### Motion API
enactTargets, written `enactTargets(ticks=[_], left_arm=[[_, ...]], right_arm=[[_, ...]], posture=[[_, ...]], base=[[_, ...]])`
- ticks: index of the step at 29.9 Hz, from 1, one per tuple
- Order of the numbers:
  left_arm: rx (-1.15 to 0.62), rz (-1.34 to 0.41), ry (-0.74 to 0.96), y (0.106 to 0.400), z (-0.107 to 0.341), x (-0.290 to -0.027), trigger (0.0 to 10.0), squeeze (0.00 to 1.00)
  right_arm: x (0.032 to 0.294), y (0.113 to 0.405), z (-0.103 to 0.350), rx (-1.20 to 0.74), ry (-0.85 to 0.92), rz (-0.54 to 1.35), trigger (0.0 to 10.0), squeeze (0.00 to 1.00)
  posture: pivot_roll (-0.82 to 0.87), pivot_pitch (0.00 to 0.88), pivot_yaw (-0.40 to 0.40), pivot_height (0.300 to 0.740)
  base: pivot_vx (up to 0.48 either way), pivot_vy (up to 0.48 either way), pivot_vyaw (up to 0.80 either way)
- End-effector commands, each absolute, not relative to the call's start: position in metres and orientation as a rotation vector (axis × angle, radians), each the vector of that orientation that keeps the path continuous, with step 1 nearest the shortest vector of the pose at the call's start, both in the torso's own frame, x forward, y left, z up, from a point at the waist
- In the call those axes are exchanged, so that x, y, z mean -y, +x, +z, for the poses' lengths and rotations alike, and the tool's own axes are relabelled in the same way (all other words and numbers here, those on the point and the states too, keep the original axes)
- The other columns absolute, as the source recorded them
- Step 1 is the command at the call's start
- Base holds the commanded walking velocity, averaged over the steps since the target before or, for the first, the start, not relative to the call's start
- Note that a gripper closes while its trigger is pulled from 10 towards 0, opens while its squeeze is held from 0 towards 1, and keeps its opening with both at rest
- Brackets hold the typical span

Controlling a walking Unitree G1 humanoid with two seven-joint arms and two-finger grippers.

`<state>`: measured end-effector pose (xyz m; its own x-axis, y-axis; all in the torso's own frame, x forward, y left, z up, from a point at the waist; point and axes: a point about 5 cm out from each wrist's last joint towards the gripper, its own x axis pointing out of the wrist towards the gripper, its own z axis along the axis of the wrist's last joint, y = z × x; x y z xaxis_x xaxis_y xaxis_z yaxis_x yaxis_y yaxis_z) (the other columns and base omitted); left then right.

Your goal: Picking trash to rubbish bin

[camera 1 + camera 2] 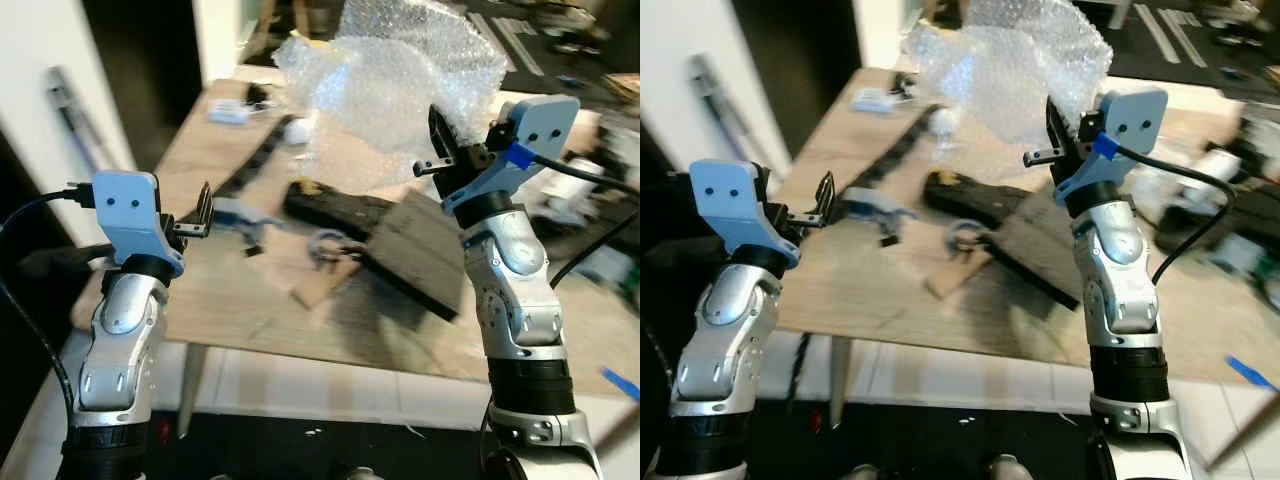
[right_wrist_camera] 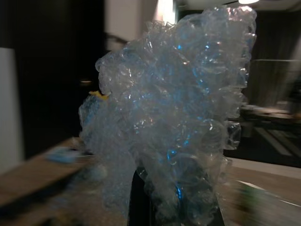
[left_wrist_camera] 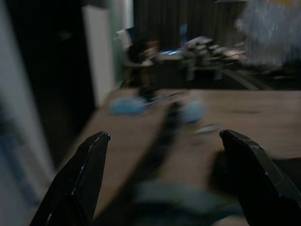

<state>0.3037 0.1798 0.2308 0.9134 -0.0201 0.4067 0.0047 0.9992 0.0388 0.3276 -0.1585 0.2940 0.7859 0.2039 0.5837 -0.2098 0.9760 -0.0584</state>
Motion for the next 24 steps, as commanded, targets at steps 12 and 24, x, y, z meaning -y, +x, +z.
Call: enactTargets(ticks=[12, 24], left_arm=[[0.481, -0.093, 0.019, 0.299, 0.239, -0.171, 10.0, 0.00], [0.465, -0.190, 0.010, 0.297, 0.233, -0.157, 10.0, 0.00]], right_arm=[[0.155, 0.327, 0.286, 0.615, -0.024, 0.238, 10.0, 0.00], [0.151, 0.326, 0.273, 0.574, -0.032, 0.242, 10.0, 0.00]], posture=[[0.02, 0.119, -0.059, 0.740], [0.02, 0.116, -0.056, 0.740]], base=[[0.000, 0.000, -0.80], [0.000, 0.000, -0.80]])
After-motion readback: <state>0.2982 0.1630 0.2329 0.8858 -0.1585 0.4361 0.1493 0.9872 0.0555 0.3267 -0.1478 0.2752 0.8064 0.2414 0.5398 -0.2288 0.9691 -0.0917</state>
